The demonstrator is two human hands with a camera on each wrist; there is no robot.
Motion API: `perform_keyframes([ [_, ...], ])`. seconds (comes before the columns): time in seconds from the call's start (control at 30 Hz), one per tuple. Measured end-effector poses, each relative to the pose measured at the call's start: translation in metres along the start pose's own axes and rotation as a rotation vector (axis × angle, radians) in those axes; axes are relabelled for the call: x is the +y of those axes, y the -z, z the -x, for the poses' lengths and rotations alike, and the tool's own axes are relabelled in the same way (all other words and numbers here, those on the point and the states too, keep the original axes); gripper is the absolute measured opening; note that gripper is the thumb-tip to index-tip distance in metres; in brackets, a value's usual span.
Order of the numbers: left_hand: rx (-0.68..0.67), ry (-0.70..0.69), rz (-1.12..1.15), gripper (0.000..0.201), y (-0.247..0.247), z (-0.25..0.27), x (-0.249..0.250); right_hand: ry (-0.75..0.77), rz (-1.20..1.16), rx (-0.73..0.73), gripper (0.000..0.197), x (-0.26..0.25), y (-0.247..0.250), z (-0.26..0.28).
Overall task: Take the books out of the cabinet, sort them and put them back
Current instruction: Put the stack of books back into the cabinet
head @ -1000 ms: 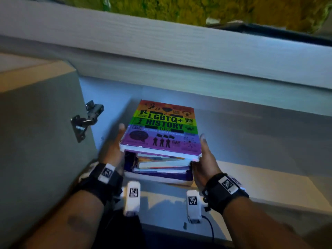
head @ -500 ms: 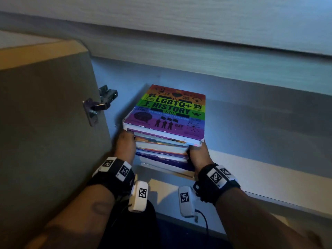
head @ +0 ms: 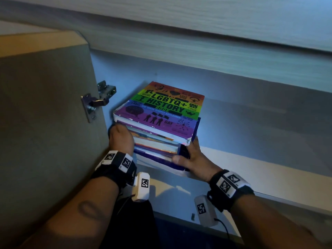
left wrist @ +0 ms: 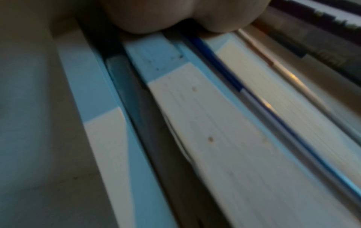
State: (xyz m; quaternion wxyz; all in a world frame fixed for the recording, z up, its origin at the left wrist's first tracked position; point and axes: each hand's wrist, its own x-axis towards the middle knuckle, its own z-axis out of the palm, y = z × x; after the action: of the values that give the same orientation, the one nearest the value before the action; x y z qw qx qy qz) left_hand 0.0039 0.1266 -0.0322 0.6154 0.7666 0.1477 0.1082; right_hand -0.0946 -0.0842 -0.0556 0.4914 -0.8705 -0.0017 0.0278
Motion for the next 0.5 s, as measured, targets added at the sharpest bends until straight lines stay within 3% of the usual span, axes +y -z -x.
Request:
perform_keyframes([
  [0.03, 0.000, -0.005, 0.010, 0.043, -0.001, -0.001, -0.001, 0.056, 0.072, -0.011, 0.098, 0.004, -0.001, -0.001],
  [0.13, -0.045, -0.095, 0.052, 0.033, 0.003, -0.005, -0.004, 0.032, 0.163, 0.059, 0.089, 0.003, 0.001, -0.006],
  [0.27, -0.124, -0.226, 0.177, 0.031, 0.011, 0.003, -0.014, 0.037, 0.051, 0.153, 0.068, 0.000, -0.002, -0.005],
  [0.37, -0.240, -0.278, 0.182, 0.031, 0.016, 0.007, -0.017, 0.077, -0.010, 0.274, 0.082, 0.003, -0.011, -0.010],
  [0.5, -0.265, -0.365, 0.110, 0.029, 0.015, -0.001, -0.026, 0.075, 0.044, 0.321, 0.041, 0.000, -0.031, -0.002],
])
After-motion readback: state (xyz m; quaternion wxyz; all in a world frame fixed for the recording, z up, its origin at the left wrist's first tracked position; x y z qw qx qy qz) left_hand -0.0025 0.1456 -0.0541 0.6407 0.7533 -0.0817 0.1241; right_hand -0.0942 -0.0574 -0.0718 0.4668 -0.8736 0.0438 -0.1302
